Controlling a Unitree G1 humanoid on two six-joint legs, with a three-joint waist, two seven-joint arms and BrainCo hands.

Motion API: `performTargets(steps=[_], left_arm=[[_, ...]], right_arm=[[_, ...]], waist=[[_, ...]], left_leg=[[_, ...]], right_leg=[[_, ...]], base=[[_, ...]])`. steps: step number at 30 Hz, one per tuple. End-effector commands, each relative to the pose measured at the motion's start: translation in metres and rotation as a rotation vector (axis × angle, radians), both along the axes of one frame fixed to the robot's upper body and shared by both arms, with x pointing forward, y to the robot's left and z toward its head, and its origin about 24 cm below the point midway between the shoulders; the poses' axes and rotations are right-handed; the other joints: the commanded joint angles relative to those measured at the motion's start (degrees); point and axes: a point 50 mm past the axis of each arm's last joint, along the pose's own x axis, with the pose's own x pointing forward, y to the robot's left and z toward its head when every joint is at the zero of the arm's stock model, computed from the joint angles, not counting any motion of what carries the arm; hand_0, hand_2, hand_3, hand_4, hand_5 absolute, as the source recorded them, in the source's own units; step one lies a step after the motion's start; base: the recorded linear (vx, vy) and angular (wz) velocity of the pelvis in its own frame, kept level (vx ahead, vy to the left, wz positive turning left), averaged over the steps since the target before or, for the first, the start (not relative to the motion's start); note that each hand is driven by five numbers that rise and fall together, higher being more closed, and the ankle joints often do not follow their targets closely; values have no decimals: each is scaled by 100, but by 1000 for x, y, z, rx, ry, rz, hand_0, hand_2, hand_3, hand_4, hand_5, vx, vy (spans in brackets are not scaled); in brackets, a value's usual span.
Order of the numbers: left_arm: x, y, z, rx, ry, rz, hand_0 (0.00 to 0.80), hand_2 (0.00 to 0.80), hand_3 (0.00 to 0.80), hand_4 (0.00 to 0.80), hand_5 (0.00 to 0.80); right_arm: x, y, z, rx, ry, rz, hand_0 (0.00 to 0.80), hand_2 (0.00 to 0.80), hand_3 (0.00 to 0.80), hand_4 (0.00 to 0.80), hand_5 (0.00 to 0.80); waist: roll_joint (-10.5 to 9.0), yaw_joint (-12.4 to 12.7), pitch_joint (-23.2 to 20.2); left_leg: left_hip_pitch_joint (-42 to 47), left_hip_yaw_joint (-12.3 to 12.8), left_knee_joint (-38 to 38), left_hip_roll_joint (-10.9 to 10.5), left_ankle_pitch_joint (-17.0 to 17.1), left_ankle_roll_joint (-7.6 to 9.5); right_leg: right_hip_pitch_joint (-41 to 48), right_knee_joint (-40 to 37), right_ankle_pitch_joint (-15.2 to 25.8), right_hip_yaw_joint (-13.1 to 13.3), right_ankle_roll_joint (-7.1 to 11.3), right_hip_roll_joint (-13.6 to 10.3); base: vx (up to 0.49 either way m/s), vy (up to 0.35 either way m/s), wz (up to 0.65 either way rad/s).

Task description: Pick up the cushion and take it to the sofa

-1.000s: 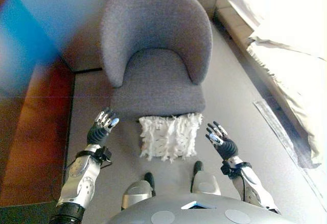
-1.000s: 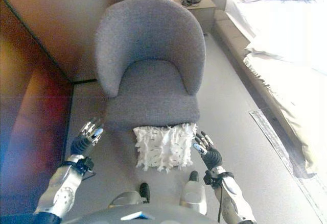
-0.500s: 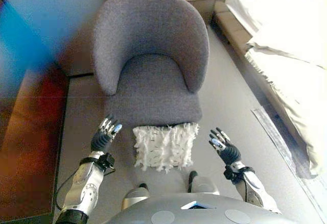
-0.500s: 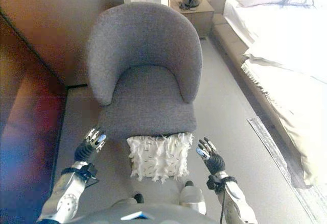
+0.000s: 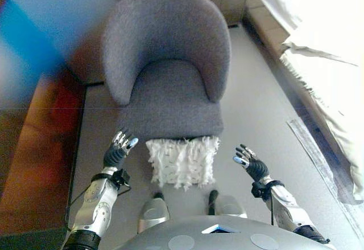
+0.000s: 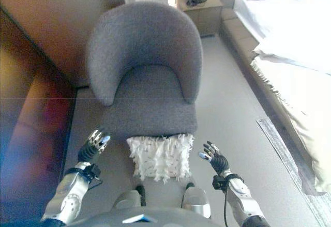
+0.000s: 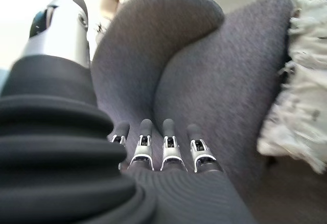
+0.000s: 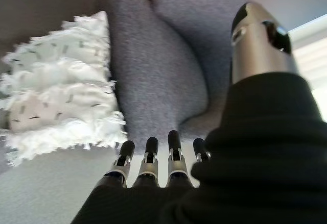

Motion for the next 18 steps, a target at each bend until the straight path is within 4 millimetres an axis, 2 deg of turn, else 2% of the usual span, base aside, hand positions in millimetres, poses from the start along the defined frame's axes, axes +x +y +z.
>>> performTargets(steps=[1,5,8,11,12,13,14,16,18], left_arm=[[3,15,15,46,-94,1,0,0,0,0,0],[7,15,16,73,-105,-23,0,0,0,0,0],[19,15,24,117,-125,-47,0,0,0,0,0],[22,20,23,151,-108,-44,0,0,0,0,0],[24,22,24,159,-102,-50,0,0,0,0,0],[26,23,25,168,-104,-56,0,0,0,0,0],[34,21,29,185,-127,-69,0,0,0,0,0],[45,19,34,213,-150,-81,0,0,0,0,0],[64,17,43,238,-187,-49,0,0,0,0,0]], right_arm=[[19,19,17,63,-138,-3,0,0,0,0,0],[17,19,18,79,-136,-32,0,0,0,0,0],[16,25,16,99,-136,-34,0,0,0,0,0],[17,31,14,67,-132,-29,0,0,0,0,0],[19,32,14,63,-139,-22,0,0,0,0,0],[22,33,14,59,-145,-19,0,0,0,0,0],[34,34,18,43,-170,-9,0,0,0,0,0],[47,36,21,-3,-192,1,0,0,0,0,0],[72,34,33,-72,-241,19,0,0,0,0,0]], waist=[[-221,191,-23],[-244,128,-48],[-311,143,-45],[-333,195,48],[-334,210,102],[-317,229,124],[-329,238,216],[-335,262,326],[-344,331,665]], left_leg=[[-224,78,259,-103,352,-131],[-205,206,497,-197,66,-17],[-284,345,795,-295,-221,184],[-242,425,1056,-319,-428,319],[-148,402,1084,-299,-531,278],[-203,452,1078,-260,-437,292],[-360,383,1163,-272,-451,244],[-594,332,1290,-254,-466,211],[-1152,195,1708,-142,-491,163]], right_leg=[[654,-577,123,-166,330,-244],[711,-457,66,-172,472,-447],[742,-118,-66,-308,625,-713],[411,592,141,-491,580,-1065],[320,646,62,-484,598,-1129],[208,546,135,-499,546,-1115],[-32,299,255,-366,601,-1047],[-354,215,390,-283,628,-1001],[-745,323,389,-220,638,-962]], base=[[126,177,-44],[117,172,-17],[113,128,-5],[131,67,-4],[80,8,-28],[-9,-64,-38],[-109,-79,-39],[-142,-113,-26],[-273,-168,-14]])
